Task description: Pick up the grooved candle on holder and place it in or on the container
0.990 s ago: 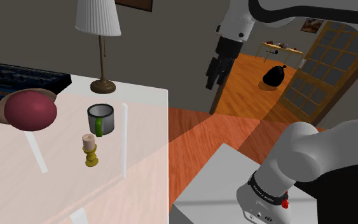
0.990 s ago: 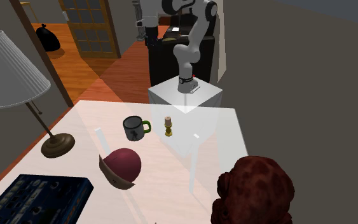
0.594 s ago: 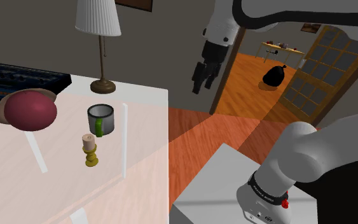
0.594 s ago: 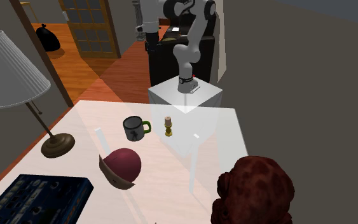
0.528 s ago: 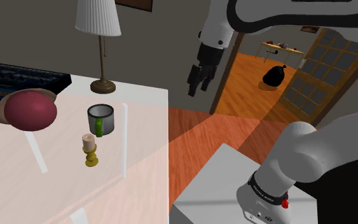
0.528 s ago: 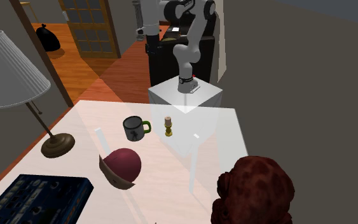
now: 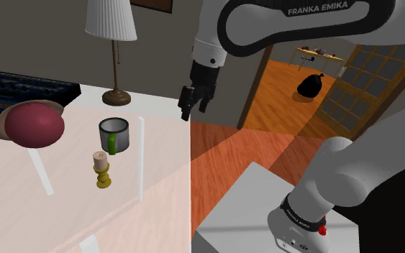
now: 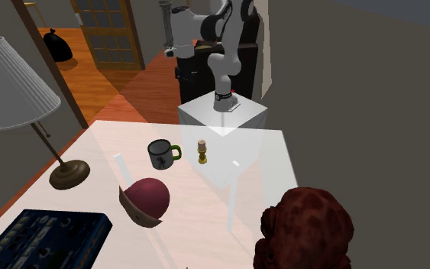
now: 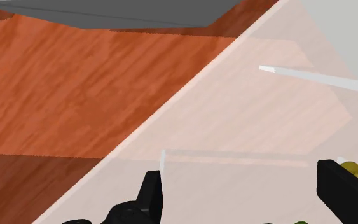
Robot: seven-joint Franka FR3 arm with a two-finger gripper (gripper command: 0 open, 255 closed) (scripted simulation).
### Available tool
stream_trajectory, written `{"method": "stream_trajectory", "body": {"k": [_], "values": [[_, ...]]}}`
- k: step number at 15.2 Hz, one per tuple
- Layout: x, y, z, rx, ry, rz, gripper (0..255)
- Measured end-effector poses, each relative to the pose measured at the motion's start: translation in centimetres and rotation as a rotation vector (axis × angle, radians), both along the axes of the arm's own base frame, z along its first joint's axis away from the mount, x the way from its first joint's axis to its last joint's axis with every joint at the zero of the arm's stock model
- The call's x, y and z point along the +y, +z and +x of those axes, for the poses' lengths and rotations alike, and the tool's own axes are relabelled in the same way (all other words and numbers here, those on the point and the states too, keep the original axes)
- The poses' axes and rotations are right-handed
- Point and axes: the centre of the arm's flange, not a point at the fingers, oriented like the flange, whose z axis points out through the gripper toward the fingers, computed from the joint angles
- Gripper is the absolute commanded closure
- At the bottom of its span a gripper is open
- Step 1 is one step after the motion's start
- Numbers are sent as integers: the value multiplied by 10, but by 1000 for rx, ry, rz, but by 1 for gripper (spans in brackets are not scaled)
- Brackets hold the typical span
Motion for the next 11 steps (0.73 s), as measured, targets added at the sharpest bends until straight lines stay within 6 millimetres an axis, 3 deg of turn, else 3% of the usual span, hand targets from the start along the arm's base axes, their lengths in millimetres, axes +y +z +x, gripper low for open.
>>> {"method": "stream_trajectory", "body": {"k": [11], "values": [[118,-53,68,-19,58,-6,0]]}}
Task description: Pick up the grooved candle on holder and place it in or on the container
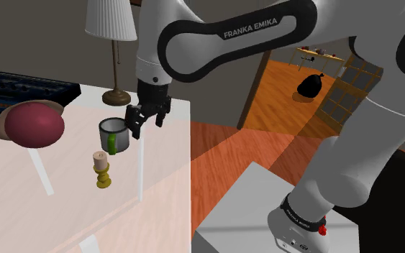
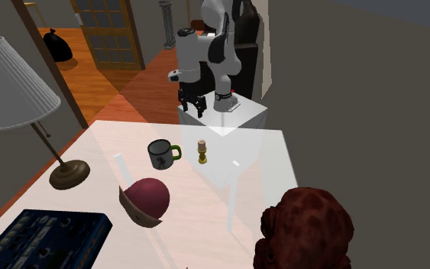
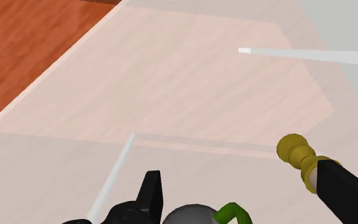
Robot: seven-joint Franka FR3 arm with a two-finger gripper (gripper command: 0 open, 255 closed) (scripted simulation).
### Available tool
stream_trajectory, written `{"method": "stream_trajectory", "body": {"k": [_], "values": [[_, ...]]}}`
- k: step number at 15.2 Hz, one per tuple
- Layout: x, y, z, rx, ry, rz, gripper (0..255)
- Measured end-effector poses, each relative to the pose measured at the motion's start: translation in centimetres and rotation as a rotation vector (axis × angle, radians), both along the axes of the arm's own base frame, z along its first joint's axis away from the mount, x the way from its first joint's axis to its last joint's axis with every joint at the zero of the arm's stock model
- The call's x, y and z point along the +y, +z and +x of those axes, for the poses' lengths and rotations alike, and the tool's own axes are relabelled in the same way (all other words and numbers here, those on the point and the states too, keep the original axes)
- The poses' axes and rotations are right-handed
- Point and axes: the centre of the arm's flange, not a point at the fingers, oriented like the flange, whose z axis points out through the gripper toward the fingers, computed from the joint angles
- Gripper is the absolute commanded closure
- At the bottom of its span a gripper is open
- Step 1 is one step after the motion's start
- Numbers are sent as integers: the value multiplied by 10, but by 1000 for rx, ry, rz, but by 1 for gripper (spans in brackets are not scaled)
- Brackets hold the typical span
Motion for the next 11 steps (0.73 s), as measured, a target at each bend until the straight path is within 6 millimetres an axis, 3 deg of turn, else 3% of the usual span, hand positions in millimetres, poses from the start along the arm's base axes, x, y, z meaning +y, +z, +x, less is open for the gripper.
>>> {"method": "stream_trajectory", "body": {"k": [11], "values": [[113,-56,63,-18,57,-5,0]]}}
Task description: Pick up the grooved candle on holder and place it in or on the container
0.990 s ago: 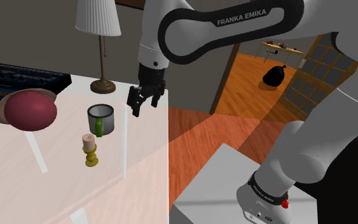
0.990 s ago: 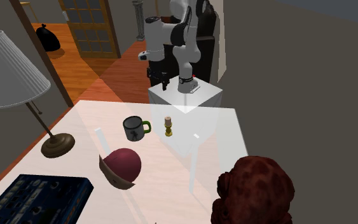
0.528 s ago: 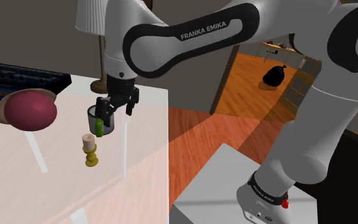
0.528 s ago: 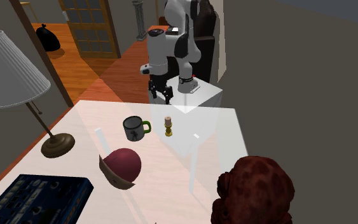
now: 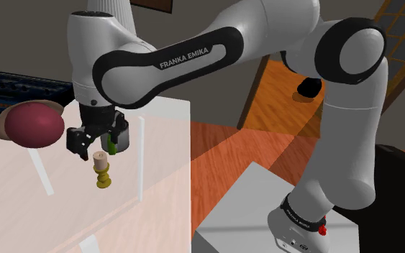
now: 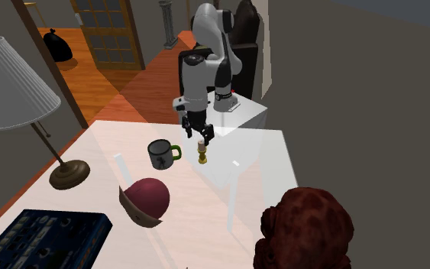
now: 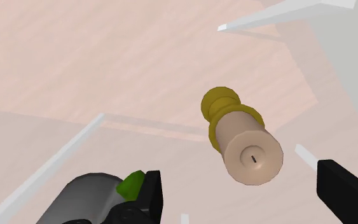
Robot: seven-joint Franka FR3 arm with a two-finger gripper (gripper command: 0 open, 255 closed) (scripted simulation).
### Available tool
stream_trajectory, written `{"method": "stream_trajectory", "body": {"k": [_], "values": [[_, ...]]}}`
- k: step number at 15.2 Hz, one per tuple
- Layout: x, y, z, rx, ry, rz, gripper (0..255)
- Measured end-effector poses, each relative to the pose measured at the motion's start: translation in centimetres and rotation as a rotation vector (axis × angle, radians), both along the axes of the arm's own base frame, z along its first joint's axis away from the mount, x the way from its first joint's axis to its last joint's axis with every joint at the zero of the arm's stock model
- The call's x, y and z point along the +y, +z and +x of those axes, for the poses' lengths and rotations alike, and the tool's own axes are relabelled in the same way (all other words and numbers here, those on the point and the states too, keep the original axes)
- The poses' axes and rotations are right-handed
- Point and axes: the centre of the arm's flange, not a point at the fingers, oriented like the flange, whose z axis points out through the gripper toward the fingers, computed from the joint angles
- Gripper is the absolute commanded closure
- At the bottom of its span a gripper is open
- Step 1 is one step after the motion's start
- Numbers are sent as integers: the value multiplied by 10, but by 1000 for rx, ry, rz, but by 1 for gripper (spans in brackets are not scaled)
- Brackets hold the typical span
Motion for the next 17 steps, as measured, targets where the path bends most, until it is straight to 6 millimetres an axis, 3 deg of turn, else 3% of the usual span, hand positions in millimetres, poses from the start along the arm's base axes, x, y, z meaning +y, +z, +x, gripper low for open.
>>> {"method": "stream_trajectory", "body": {"k": [8,14,15,17], "values": [[12,-39,5,-2,3,-1,0],[12,-42,6,-2,3,-1,0],[12,-42,6,-2,3,-1,255],[12,-42,6,-2,3,0,255]]}}
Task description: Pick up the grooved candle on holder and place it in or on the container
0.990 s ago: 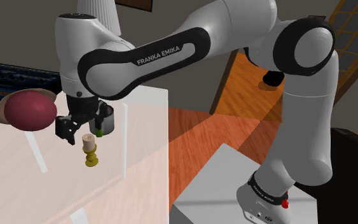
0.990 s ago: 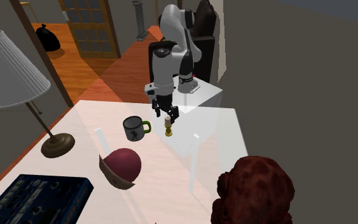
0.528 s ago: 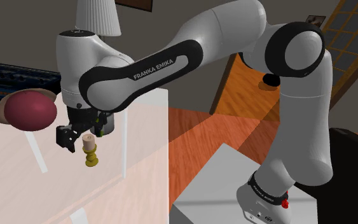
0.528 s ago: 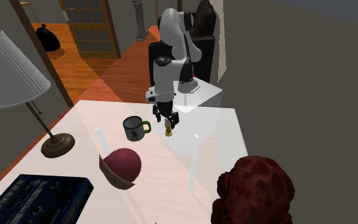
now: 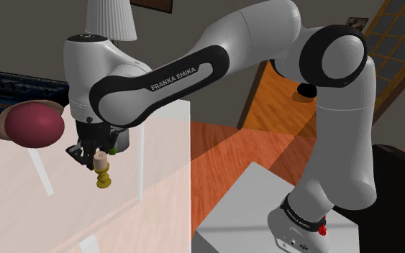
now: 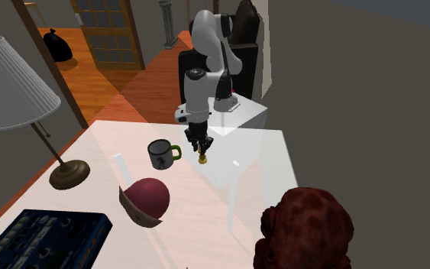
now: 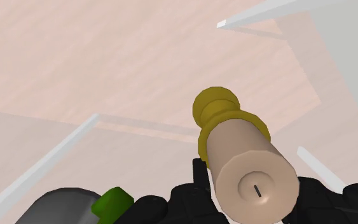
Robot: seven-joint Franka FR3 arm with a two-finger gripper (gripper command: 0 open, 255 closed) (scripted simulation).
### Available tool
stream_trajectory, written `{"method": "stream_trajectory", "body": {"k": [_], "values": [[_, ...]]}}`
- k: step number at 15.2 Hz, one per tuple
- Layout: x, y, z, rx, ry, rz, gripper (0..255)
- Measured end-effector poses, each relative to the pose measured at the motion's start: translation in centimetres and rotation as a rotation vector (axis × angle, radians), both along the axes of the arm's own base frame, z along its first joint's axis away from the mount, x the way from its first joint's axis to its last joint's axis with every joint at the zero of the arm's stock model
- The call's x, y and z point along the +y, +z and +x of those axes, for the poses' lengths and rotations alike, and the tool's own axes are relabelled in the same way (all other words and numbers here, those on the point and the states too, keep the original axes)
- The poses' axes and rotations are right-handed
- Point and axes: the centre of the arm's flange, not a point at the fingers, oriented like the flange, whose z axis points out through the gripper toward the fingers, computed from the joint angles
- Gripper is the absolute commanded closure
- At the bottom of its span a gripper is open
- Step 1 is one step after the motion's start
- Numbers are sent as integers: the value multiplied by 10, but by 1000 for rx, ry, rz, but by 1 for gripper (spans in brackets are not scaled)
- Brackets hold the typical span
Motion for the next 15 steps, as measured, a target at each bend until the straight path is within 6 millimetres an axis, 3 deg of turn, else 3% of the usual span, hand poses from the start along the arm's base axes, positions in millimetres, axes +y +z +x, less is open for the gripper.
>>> {"method": "stream_trajectory", "body": {"k": [8,15], "values": [[0,0,0,0,0,0,255],[0,32,1,0,0,0,255]]}}
